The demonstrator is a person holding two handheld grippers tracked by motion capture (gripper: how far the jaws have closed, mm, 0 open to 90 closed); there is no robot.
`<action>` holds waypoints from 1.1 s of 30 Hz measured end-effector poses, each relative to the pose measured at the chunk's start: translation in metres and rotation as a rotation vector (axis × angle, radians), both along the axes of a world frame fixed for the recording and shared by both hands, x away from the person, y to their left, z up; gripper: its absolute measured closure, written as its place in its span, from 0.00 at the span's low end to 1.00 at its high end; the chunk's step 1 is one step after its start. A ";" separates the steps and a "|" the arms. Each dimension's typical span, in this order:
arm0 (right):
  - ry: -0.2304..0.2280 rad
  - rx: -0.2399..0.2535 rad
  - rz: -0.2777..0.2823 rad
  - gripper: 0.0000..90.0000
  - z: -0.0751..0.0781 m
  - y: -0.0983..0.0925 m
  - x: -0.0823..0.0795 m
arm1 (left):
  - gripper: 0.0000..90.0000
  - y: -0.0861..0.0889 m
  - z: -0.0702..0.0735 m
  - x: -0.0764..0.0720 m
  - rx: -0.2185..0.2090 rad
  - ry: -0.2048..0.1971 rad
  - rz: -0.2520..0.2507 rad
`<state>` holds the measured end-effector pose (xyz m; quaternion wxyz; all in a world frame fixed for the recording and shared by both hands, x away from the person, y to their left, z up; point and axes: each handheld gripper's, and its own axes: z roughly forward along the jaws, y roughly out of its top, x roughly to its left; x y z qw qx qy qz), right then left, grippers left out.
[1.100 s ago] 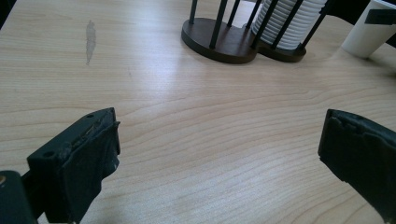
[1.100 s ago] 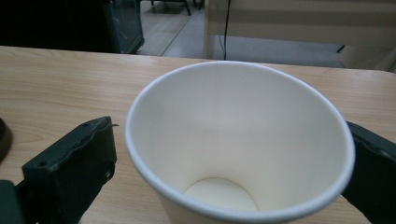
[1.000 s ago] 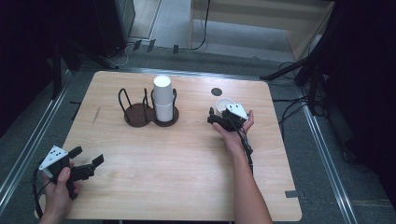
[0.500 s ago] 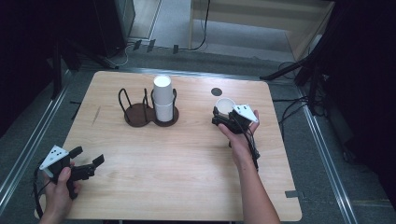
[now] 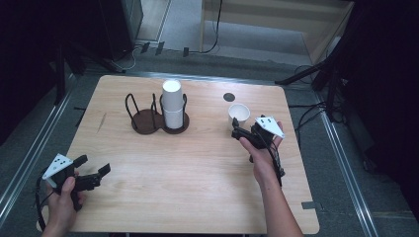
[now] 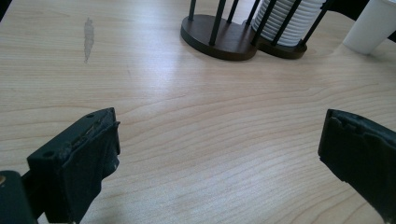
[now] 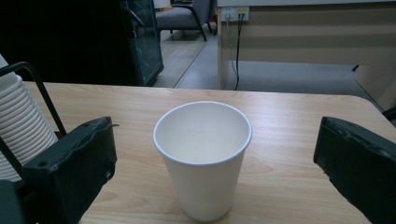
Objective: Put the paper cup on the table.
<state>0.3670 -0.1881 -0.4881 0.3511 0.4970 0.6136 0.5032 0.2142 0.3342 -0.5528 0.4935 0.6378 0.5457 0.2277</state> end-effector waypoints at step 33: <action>0.026 0.027 -0.074 0.00 -0.012 -0.064 -0.048 | 0.00 -0.001 0.000 0.000 0.008 0.001 0.012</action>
